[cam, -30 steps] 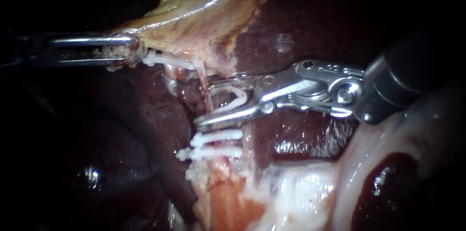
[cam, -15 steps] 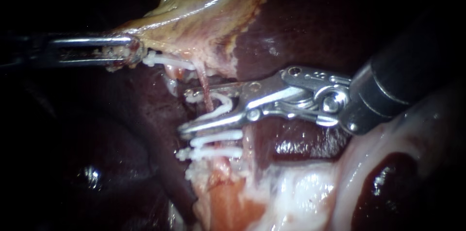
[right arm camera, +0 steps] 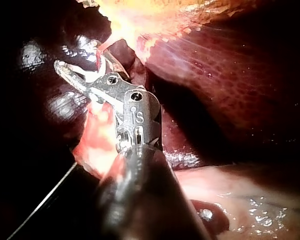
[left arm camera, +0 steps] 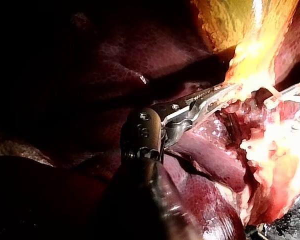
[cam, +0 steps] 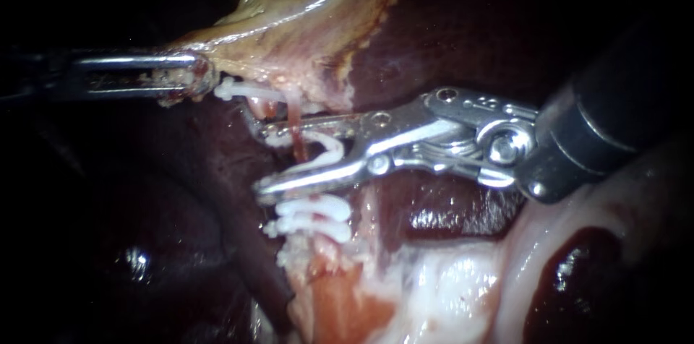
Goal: Clipping third clip right tube
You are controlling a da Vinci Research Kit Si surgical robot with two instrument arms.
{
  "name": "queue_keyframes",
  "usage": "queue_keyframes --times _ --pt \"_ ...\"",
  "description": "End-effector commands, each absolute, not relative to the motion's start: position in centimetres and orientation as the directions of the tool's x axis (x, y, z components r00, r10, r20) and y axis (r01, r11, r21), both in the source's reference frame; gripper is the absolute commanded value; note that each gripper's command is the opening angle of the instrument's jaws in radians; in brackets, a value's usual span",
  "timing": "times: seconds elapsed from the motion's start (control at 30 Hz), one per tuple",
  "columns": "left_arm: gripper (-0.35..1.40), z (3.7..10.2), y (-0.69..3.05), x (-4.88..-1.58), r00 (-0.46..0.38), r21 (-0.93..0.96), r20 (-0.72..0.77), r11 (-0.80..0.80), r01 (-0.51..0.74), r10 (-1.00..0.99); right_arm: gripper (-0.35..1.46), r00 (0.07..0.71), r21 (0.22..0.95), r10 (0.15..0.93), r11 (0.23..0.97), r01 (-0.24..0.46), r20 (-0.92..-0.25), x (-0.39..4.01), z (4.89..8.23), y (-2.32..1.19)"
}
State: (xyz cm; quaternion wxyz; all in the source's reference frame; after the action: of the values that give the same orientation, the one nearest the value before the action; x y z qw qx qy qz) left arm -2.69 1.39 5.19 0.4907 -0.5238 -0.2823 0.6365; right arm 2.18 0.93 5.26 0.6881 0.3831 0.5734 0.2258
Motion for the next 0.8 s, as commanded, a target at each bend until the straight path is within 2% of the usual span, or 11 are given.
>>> queue_keyframes --times 0.03,0.57,0.67,0.73,0.8 --pt "-0.35 5.19 1.39 -2.69 0.030 -0.874 -0.390 -0.359 -0.328 0.920 0.50 0.235 0.787 0.752 0.603 0.130 -0.615 2.18 5.24 0.94" --pt "-0.35 5.18 1.39 -2.69 0.030 -0.874 -0.390 -0.359 -0.329 0.920 0.43 0.233 0.808 0.775 0.572 0.140 -0.588 2.15 5.14 0.98" --pt "-0.35 5.18 1.39 -2.70 0.031 -0.874 -0.390 -0.359 -0.329 0.920 0.28 0.233 0.809 0.775 0.570 0.141 -0.587 2.13 5.13 1.00" --pt "-0.35 5.18 1.39 -2.70 0.031 -0.874 -0.390 -0.359 -0.329 0.920 0.07 0.233 0.810 0.776 0.569 0.142 -0.586 2.11 5.11 1.01" --pt "-0.35 5.18 1.39 -2.70 0.031 -0.874 -0.390 -0.359 -0.329 0.920 0.00 0.231 0.810 0.777 0.568 0.143 -0.586 2.10 5.11 1.02"
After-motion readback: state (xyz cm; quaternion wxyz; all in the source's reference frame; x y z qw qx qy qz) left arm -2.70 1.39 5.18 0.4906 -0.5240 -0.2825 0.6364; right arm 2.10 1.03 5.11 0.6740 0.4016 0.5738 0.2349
